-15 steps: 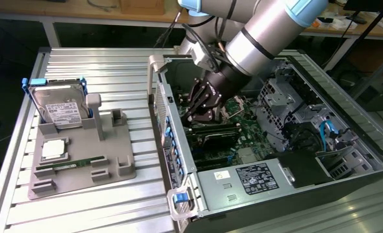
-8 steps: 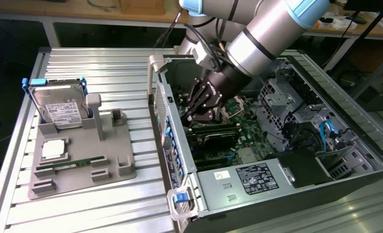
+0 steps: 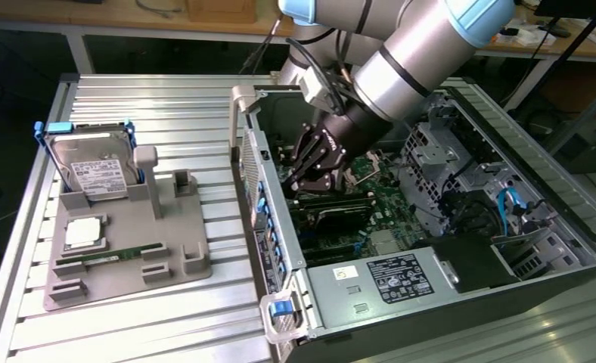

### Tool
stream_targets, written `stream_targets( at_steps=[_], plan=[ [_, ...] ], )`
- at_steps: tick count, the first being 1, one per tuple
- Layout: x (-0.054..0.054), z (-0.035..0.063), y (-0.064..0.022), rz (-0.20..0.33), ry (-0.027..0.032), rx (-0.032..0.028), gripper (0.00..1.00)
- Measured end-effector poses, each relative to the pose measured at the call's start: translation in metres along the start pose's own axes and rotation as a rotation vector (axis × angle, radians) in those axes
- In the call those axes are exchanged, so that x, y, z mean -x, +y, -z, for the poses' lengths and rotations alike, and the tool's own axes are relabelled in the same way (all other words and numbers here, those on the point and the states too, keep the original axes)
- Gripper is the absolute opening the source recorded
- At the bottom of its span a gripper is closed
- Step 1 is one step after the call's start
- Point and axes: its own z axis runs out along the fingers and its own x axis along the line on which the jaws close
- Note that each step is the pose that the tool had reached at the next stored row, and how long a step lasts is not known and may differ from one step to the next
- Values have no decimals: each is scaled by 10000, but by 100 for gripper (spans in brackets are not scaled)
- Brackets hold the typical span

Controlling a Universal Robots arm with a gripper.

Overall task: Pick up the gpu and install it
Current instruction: 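Press down on the gpu until it lock into place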

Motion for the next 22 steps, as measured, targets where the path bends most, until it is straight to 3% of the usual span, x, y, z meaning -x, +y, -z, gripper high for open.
stream_targets(
  at_steps=[7, 22],
  plan=[
    [-44, 0, -2, 49, -89, 4, 11],
    [-86, -2, 0, 101, -181, 7, 11]
  ],
)
